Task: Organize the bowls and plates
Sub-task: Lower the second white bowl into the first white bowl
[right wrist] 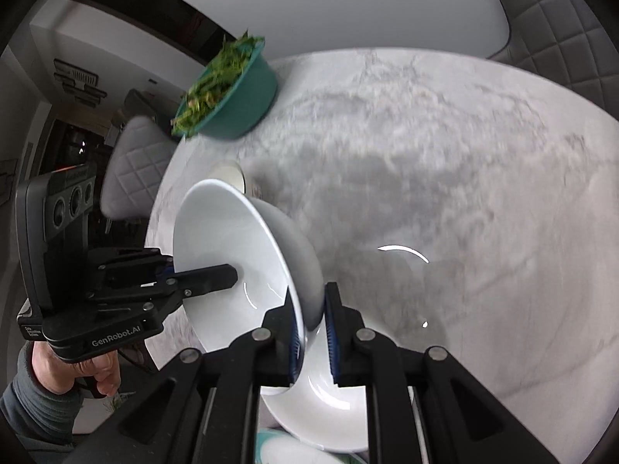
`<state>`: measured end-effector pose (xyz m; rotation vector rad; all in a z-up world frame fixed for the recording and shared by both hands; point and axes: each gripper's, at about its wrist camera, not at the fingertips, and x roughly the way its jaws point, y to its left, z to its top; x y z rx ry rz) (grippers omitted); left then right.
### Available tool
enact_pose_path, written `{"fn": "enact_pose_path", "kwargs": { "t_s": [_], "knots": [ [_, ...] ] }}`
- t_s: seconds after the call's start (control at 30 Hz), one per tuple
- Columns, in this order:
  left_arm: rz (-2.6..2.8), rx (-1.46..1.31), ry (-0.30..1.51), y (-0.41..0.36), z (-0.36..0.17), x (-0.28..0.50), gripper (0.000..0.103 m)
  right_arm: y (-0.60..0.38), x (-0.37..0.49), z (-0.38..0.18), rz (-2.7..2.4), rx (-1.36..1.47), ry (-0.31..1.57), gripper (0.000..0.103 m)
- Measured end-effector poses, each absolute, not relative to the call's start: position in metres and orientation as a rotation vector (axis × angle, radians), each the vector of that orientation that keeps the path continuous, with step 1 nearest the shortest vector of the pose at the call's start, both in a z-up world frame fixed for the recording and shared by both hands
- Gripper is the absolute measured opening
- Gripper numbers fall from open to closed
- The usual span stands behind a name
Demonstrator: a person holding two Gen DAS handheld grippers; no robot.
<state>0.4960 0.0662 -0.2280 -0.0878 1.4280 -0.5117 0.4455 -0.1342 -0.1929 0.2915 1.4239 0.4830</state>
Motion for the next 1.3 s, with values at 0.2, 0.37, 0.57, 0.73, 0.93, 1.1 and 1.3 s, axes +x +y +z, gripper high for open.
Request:
{"fn": "enact_pose_path", "kwargs": {
  "t_s": [0.2,0.37,0.57,0.73,0.93,1.1,1.3],
  "knots": [
    [-0.501,-0.113,1.476,0.057,-0.252,0.453,0.006,-0.141,0.407,-0.209,0.472,0.29,1.476,0.014],
    [-0.488,-0.116,1.502,0.05,-0.273,0.434,0.006,-0.144,0.386,-0.227,0.455,0.284,1.51,0.014],
    [-0.45,-0.063,1.496,0.039,-0.292,0.422,0.007,-0.142,0.375,-0.245,0.413,0.249,1.53,0.013],
    [-0.425,-0.01,1.487,0.03,-0.305,0.42,0.009,-0.14,0.37,-0.255,0.382,0.193,1.55,0.013],
    [-0.409,0.04,1.475,0.018,-0.317,0.418,0.011,-0.14,0.366,-0.264,0.345,0.134,1.55,0.013],
    [-0.399,0.035,1.461,0.017,-0.32,0.421,0.012,-0.138,0.368,-0.264,0.332,0.105,1.535,0.013],
    [-0.394,0.006,1.447,0.021,-0.317,0.421,0.012,-0.133,0.366,-0.263,0.322,0.051,1.527,0.013]
  ]
}}
